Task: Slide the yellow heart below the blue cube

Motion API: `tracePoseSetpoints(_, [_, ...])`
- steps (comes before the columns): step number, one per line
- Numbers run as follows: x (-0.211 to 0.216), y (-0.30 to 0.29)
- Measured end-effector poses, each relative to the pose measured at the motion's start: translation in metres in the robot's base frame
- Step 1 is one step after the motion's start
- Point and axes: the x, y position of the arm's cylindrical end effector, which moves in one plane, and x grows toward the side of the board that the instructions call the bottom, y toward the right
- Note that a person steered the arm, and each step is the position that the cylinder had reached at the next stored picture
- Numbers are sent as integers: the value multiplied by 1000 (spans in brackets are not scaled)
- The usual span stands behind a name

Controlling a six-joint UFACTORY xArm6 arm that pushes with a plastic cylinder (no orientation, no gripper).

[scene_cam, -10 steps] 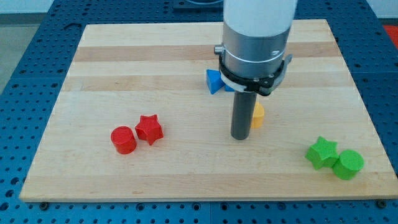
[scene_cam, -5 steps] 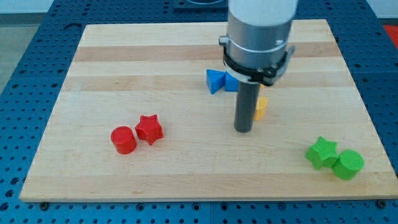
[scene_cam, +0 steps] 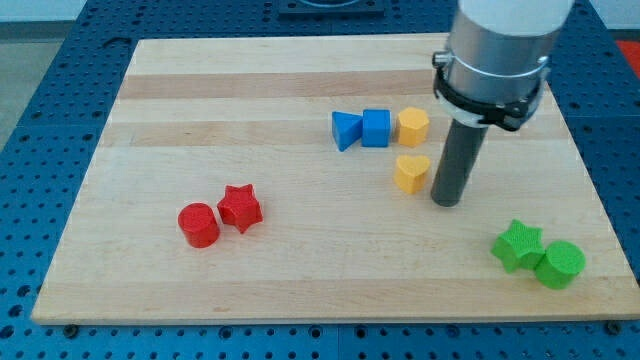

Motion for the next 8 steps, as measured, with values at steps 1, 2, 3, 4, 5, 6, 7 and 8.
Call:
tracePoseSetpoints(1, [-9,-13])
tracePoseSetpoints(2, [-15,-23])
tracePoseSetpoints(3, [-14,-15])
tracePoseSetpoints(4, [-6,-17])
tracePoseSetpoints(5, [-8,-32])
tracePoseSetpoints(6, [-18,-50])
tracePoseSetpoints(7, [-25,-54])
tracePoseSetpoints(8, [-23,-54])
